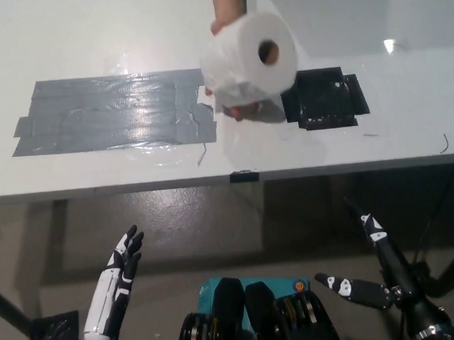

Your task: A person hands over a roll of toilet paper to the robot , and the robot inserts its right thumb into the hole in the centre to grab the roll, and then places it on the balck area on the desk.

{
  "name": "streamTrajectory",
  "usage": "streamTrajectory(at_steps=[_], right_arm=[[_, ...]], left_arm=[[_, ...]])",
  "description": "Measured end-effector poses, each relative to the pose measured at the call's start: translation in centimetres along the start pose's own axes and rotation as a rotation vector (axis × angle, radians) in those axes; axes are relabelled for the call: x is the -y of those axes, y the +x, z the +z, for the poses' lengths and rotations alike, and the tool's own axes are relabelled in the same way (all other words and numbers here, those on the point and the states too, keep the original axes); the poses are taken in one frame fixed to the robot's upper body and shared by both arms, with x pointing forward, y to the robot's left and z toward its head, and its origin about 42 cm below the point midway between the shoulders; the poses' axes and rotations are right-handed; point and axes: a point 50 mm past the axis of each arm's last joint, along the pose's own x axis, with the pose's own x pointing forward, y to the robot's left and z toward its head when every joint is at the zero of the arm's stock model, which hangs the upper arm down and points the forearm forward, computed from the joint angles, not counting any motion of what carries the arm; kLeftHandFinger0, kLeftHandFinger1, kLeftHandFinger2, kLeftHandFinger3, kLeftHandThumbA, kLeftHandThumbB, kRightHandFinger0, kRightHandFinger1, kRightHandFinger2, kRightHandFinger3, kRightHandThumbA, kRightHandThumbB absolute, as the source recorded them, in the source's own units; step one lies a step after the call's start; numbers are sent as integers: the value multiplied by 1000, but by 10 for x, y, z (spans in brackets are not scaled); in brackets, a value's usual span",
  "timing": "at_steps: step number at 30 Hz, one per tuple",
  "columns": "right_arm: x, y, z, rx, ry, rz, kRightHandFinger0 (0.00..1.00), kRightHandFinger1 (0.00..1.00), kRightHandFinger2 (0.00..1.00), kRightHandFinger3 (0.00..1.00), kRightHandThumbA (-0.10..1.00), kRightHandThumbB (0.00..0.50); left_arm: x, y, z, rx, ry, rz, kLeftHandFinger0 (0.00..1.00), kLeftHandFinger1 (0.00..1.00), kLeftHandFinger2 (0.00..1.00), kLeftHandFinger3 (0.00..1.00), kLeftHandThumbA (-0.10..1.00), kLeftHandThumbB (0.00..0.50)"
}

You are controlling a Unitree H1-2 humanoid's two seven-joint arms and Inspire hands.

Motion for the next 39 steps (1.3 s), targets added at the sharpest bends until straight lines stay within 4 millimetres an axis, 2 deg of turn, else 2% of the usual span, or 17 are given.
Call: streamTrajectory(at_steps=[4, 6, 8, 10, 12, 13, 14, 16, 21, 25, 32, 33, 34, 37, 39], right_arm=[[15, 8, 24, 84, 20, -51, 1000, 1000, 1000, 1000, 895, 246], [25, 15, 40, 128, 26, -80, 1000, 1000, 1000, 1000, 894, 196], [41, 28, 68, 211, 22, -114, 1000, 1000, 1000, 1000, 881, 187], [55, 42, 90, 273, 9, -135, 1000, 1000, 1000, 1000, 863, 194], [69, 59, 108, 321, -8, -148, 1000, 1000, 1000, 1000, 889, 205], [74, 66, 114, 328, -13, -151, 1000, 1000, 1000, 1000, 891, 196], [79, 75, 121, 343, -21, -155, 1000, 1000, 1000, 1000, 889, 150], [88, 92, 134, 354, -24, -157, 1000, 1000, 1000, 1000, 896, 134], [105, 139, 150, 301, -39, -131, 1000, 1000, 1000, 1000, 913, 176], [120, 176, 160, 233, -78, -96, 1000, 1000, 1000, 1000, 1000, 307], [140, 233, 180, 37, -186, 35, 1000, 1000, 1000, 1000, 1000, 366], [142, 240, 184, 18, -192, 46, 1000, 1000, 1000, 1000, 998, 317], [145, 247, 184, -15, -199, 57, 1000, 1000, 1000, 1000, 975, 315], [150, 271, 186, -93, -209, 84, 1000, 1000, 1000, 1000, 1000, 320], [152, 284, 186, -144, -226, 107, 1000, 1000, 1000, 1000, 1000, 292]], left_arm=[[0, 0, 0, 4, 2, 0, 1000, 1000, 1000, 1000, 1000, 179], [0, 0, 0, 5, 3, -1, 1000, 1000, 1000, 1000, 1000, 184], [0, -1, 0, 4, 4, -1, 1000, 1000, 1000, 1000, 1000, 176], [0, -1, 0, 4, 5, -1, 1000, 1000, 1000, 1000, 1000, 165], [0, -3, -1, 2, 5, -1, 1000, 1000, 1000, 1000, 1000, 160], [0, -3, -1, 1, 6, -2, 1000, 1000, 1000, 1000, 1000, 159], [0, -4, -1, 1, 6, -2, 1000, 1000, 1000, 1000, 1000, 149], [1, -5, -2, 1, 7, -2, 1000, 1000, 1000, 1000, 1000, 151], [1, -5, -2, 2, 10, -3, 1000, 1000, 1000, 1000, 1000, 158], [1, -5, -2, 2, 10, -3, 1000, 1000, 1000, 1000, 1000, 166], [1, -5, -1, 2, 12, -4, 1000, 1000, 1000, 1000, 1000, 184], [1, -5, -1, 3, 12, -4, 1000, 1000, 1000, 1000, 1000, 184], [1, -5, -1, 3, 12, -4, 1000, 1000, 1000, 1000, 1000, 182], [1, -4, -1, 4, 13, -4, 1000, 1000, 1000, 1000, 1000, 173], [1, -3, -1, 5, 13, -5, 1000, 1000, 1000, 1000, 1000, 171]])
